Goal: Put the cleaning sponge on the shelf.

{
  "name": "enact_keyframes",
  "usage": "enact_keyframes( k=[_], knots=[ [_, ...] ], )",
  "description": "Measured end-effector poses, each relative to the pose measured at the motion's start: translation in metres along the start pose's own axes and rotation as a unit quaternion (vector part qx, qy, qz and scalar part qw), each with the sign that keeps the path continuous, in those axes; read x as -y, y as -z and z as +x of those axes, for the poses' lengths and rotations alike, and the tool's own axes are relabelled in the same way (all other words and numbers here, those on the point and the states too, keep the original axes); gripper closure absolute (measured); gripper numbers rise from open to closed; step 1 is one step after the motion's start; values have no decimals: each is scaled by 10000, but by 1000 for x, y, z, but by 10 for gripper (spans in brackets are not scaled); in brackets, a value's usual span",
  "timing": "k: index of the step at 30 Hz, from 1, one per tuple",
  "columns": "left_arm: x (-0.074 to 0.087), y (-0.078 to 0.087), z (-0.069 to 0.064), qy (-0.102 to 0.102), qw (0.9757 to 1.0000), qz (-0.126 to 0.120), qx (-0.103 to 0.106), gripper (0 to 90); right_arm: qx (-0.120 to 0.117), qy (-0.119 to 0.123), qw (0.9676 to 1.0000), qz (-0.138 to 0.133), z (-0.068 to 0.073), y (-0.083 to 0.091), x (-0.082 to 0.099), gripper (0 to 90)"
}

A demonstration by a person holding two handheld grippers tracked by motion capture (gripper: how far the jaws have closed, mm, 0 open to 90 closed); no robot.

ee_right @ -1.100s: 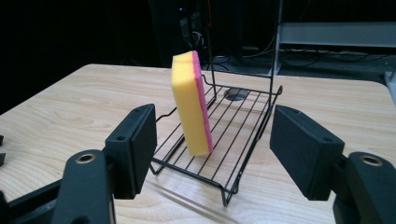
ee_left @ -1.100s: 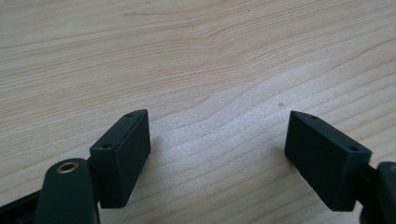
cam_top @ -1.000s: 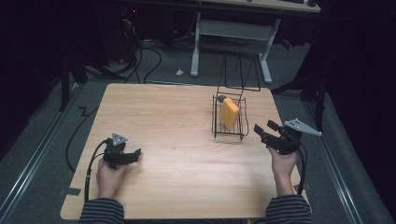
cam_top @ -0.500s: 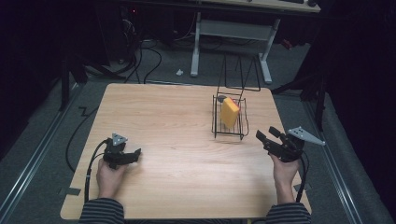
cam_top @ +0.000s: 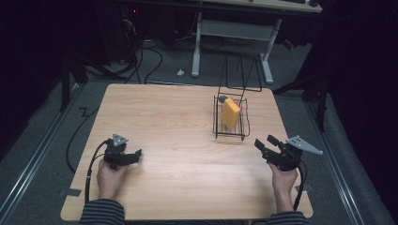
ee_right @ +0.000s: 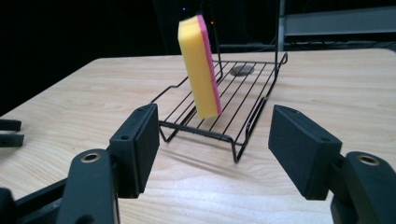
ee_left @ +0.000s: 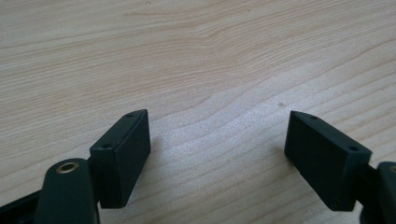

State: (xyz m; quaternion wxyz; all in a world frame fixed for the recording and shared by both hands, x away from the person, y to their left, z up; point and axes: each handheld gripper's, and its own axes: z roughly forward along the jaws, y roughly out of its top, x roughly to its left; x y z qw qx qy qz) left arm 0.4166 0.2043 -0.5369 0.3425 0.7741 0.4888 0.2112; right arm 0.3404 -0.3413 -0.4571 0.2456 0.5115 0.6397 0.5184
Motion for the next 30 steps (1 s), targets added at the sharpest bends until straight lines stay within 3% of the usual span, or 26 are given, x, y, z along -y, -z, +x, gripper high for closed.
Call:
enact_keyframes(
  k=[16,23,27,30],
  knots=[
    [0,0,0,-1,10000,2,0,230,1,5,9995,307,4,-15,30,347],
    [0,0,0,0,10000,0,0,230,37,88,9983,574,4,-24,41,350],
    [0,0,0,0,10000,0,0,230,68,160,9958,899,5,-31,49,343],
    [0,0,0,-1,10000,1,-1,230,-8,262,9906,1343,6,-40,56,337]
  ],
)
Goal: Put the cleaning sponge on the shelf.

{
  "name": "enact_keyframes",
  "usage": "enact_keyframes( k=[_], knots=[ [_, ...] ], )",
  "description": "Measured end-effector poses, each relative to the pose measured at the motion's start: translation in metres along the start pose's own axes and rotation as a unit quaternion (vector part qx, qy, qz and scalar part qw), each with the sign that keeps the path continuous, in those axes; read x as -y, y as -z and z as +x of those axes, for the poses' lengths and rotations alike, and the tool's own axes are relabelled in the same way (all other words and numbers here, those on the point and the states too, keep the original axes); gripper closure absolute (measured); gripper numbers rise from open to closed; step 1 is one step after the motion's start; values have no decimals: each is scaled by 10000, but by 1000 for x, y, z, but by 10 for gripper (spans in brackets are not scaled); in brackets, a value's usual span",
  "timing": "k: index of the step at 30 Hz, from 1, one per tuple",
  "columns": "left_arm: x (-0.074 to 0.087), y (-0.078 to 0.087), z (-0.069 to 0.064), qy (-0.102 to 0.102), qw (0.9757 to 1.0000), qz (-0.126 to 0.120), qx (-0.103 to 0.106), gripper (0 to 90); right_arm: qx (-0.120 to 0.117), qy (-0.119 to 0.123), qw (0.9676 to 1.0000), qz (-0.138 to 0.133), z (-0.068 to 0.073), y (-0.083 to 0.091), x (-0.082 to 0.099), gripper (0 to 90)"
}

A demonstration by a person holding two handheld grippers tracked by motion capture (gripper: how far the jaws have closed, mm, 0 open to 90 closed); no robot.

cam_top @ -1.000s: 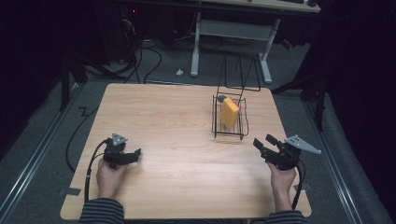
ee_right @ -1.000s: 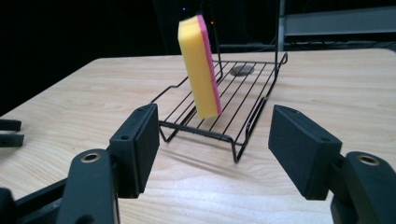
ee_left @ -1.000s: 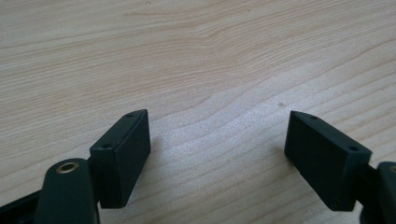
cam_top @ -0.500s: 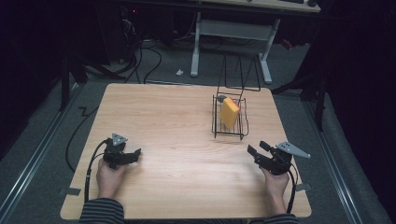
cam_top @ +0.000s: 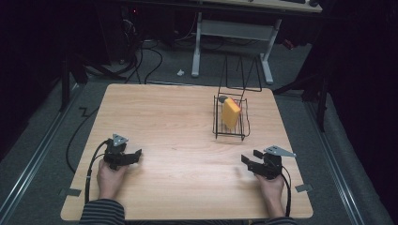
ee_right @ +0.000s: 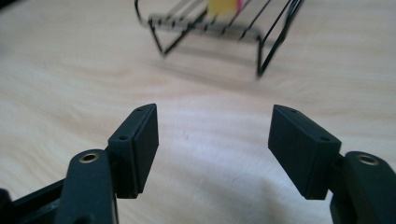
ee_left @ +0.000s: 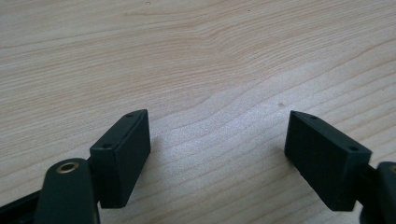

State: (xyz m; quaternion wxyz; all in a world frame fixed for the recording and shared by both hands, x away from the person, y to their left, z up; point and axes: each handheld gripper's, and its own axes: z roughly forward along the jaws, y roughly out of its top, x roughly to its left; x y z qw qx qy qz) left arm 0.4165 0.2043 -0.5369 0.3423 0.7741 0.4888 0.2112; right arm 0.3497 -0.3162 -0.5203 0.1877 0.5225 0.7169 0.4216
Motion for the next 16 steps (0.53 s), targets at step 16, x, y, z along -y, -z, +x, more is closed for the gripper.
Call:
enact_keyframes(
  k=[16],
  knots=[
    [0,0,0,-2,10000,-2,3,230,512,807,9928,718,18,-18,4,328]
  ],
)
